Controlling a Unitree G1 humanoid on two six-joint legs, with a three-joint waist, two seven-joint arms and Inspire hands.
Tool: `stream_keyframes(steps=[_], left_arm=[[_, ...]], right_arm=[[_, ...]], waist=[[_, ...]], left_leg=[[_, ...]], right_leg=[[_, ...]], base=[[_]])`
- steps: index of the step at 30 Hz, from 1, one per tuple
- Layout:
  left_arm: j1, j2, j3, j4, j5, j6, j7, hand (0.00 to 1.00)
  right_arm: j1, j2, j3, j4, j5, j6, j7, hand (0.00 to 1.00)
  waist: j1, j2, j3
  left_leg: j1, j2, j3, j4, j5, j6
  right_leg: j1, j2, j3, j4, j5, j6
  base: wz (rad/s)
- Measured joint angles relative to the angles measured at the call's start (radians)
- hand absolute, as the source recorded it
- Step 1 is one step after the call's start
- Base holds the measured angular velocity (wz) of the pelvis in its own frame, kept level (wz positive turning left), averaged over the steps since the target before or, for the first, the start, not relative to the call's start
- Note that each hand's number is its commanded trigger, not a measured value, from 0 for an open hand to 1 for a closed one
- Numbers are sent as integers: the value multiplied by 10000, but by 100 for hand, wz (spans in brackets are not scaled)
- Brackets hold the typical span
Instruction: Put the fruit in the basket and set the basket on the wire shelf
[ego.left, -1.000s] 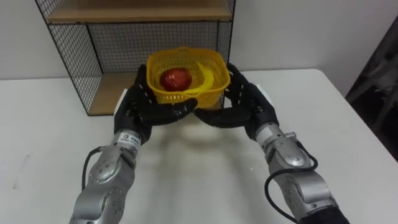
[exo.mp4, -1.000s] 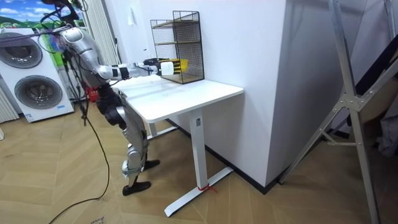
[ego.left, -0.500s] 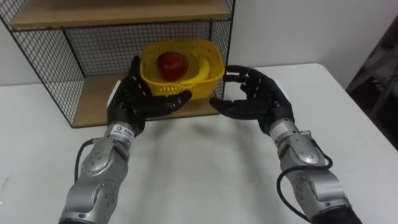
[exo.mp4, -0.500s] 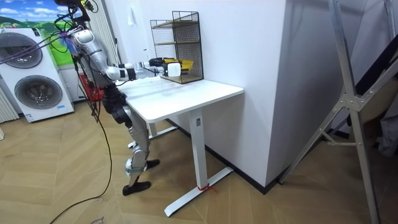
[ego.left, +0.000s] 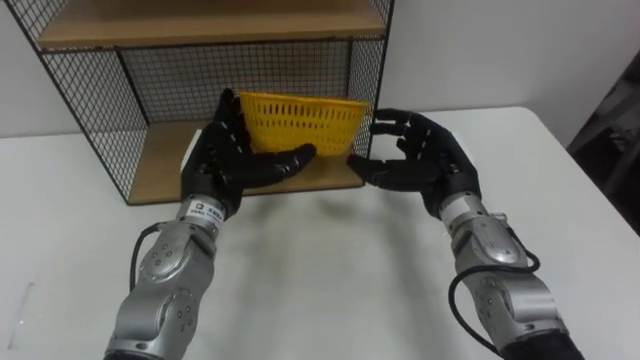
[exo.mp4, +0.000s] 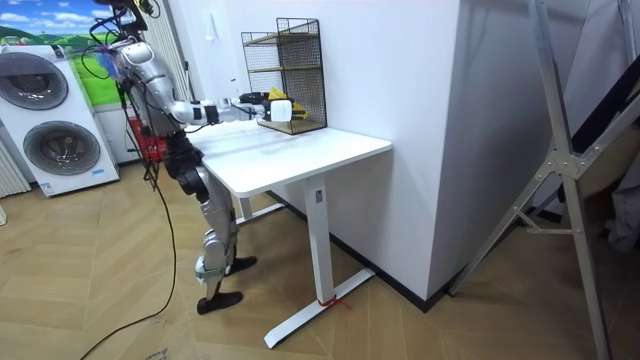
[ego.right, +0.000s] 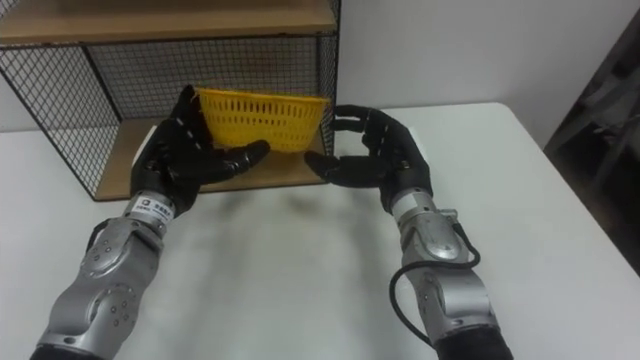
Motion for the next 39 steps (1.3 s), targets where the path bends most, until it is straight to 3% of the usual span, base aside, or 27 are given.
stream_keyframes(steps=[10, 13, 19, 24, 35, 39], left_arm=[[-22, -16, 26, -1, -23, 5, 1, 0], [-21, 0, -8, 2, -33, 5, 11, 0], [-21, 11, -7, 2, -54, 32, 53, 0], [-18, 2, -10, 2, -36, 247, 123, 0], [73, 132, -29, 651, -65, 412, 237, 0], [215, 211, 9, 788, 241, 806, 238, 0]], right_arm=[[-160, -2, -10, 1, 30, 100, -6, 0], [-226, 2, 15, 26, 0, 112, -100, 0], [-368, 21, 105, 25, -127, 202, -317, 0], [-504, 32, 159, 23, -310, 345, -399, 0], [-475, -49, 207, 111, -360, 527, -358, 0], [-471, -195, 137, 109, -467, 540, -336, 0]], waist=[[88, 22, 18], [292, -5, 80], [591, -26, 101], [758, -25, 112], [740, 24, 112], [753, 89, 71]], left_leg=[[2, 98, -63, -289, 126, -89], [72, 144, 20, -363, 197, -119], [91, 158, 17, -557, 252, -161], [79, 145, -68, -642, 327, -169], [305, 63, -378, -755, 408, -204], [276, 41, -431, -759, 421, -214]], right_leg=[[135, 148, -106, -519, 251, -95], [145, 139, -25, -537, 287, -133], [143, 145, -77, -673, 315, -167], [224, 156, -223, -846, 383, -190], [660, 177, -554, -1194, 441, -146], [640, 171, -608, -1195, 454, -183]], base=[[0], [-6], [1], [6], [8], [4]])
